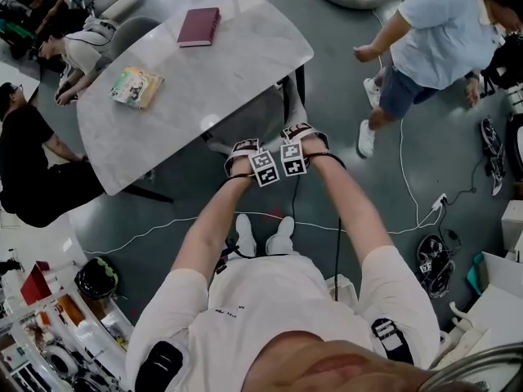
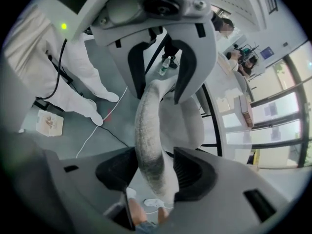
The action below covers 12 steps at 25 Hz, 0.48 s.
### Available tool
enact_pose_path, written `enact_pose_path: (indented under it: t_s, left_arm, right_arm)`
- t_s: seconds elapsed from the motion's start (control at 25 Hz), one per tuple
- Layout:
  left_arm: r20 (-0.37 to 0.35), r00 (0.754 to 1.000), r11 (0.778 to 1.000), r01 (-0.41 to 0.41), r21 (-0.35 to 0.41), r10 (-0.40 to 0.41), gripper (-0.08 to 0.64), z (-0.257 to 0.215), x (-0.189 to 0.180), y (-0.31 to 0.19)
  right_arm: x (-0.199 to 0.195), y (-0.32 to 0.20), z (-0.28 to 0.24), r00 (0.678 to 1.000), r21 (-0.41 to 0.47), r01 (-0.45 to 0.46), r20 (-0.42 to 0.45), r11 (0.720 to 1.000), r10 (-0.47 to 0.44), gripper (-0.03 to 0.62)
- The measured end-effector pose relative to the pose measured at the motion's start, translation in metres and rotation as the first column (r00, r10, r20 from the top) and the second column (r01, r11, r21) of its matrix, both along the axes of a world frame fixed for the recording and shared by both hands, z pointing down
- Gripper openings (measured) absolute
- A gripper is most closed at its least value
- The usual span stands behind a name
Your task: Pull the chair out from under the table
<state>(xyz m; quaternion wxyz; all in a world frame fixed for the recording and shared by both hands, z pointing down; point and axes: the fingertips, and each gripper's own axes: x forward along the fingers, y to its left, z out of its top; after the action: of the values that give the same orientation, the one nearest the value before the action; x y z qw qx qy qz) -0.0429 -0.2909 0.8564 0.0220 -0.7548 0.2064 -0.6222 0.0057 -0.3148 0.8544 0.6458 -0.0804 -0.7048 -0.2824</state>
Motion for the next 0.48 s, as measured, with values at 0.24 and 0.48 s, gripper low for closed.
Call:
enact_pose_path:
  t_s: [0.24, 0.48]
  left_arm:
    - [-0.002, 1.0, 0.998, 0.015, -0.054, -0.015, 0.105, 0.012, 0.001, 0.01]
    - [0.011, 1.0, 0.999, 0.028, -0.046, -0.027, 0.075, 0.015, 0.001, 0.01]
  right_arm:
    - [0.004, 0.006, 0.011, 1.0, -0.005, -0.003, -0.012, 1.0, 0.003, 0.128]
    - [0.003, 0.004, 0.012, 1.0, -0.008, -0.006, 0.002, 1.0, 0.006, 0.097]
